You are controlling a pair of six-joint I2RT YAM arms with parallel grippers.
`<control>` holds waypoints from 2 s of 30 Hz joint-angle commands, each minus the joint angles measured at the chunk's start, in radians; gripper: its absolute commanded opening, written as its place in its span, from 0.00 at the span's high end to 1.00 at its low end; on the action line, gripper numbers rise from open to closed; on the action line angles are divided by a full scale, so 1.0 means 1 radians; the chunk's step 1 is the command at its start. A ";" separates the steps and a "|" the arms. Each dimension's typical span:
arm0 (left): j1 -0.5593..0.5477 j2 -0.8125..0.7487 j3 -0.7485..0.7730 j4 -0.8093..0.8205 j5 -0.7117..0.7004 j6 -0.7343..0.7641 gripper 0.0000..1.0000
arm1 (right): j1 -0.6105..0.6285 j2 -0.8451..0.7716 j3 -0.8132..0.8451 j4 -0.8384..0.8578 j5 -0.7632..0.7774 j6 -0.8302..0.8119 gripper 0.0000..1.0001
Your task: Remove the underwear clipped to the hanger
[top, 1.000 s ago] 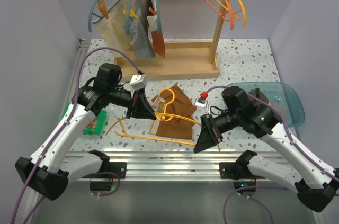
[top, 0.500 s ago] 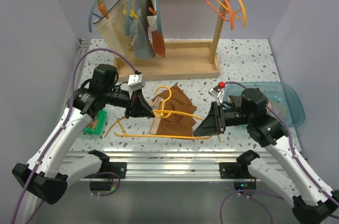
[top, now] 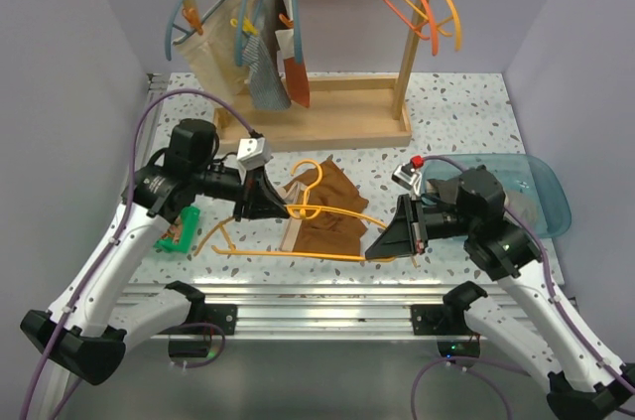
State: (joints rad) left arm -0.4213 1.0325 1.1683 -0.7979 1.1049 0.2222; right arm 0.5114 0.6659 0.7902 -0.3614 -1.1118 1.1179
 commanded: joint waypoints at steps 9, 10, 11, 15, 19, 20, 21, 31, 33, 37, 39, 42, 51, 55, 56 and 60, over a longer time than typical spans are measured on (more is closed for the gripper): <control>0.047 0.152 0.118 0.066 -1.008 -0.277 0.00 | -0.001 0.159 0.270 -0.509 0.166 -0.467 1.00; 0.059 0.158 0.131 0.068 -1.074 -0.317 0.00 | -0.001 0.178 0.320 -0.555 0.211 -0.537 1.00; 0.099 0.159 0.145 0.074 -1.170 -0.337 0.00 | 0.001 0.213 0.346 -0.600 0.251 -0.575 1.00; 0.187 0.127 0.217 0.103 -1.301 -0.429 0.00 | 0.001 0.312 0.497 -0.854 0.542 -0.754 1.00; 0.187 0.109 0.225 0.144 -1.344 -0.491 0.00 | 0.001 0.377 0.641 -0.876 0.795 -0.822 1.00; 0.187 0.092 0.217 0.176 -1.352 -0.501 0.00 | 0.001 0.392 0.694 -0.876 0.878 -0.836 1.00; 0.187 0.083 0.200 0.189 -1.358 -0.507 0.00 | -0.002 0.408 0.719 -0.867 0.915 -0.843 1.00; 0.187 0.064 0.114 0.240 -1.268 -0.581 0.00 | 0.001 0.676 1.018 -0.568 1.207 -0.972 1.00; 0.187 0.058 0.091 0.244 -1.240 -0.590 0.00 | -0.001 0.725 1.060 -0.495 1.247 -0.991 1.00; 0.187 0.025 0.045 0.264 -1.220 -0.603 0.00 | -0.001 0.804 1.196 -0.403 1.333 -1.046 1.00; 0.187 0.015 0.021 0.269 -1.215 -0.604 0.00 | -0.007 0.866 1.250 -0.370 1.331 -1.057 1.00; 0.187 0.011 -0.001 0.269 -1.212 -0.601 0.00 | -0.014 0.986 1.409 -0.390 1.310 -1.050 1.00; 0.187 0.000 -0.025 0.275 -1.214 -0.606 0.00 | -0.125 1.247 1.811 -0.475 1.075 -0.876 1.00; 0.187 -0.003 -0.025 0.270 -1.215 -0.598 0.00 | -0.172 1.262 1.784 -0.418 0.956 -0.808 1.00; 0.187 -0.003 -0.024 0.270 -1.214 -0.600 0.00 | -0.178 1.278 1.791 -0.416 0.943 -0.800 1.00; 0.187 -0.005 -0.022 0.270 -1.212 -0.601 0.00 | -0.211 1.305 1.819 -0.403 0.865 -0.764 1.00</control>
State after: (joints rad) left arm -0.2321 1.0500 1.1465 -0.5758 -0.1108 -0.3676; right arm 0.3145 1.9697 2.5526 -0.8410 -0.1337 0.2939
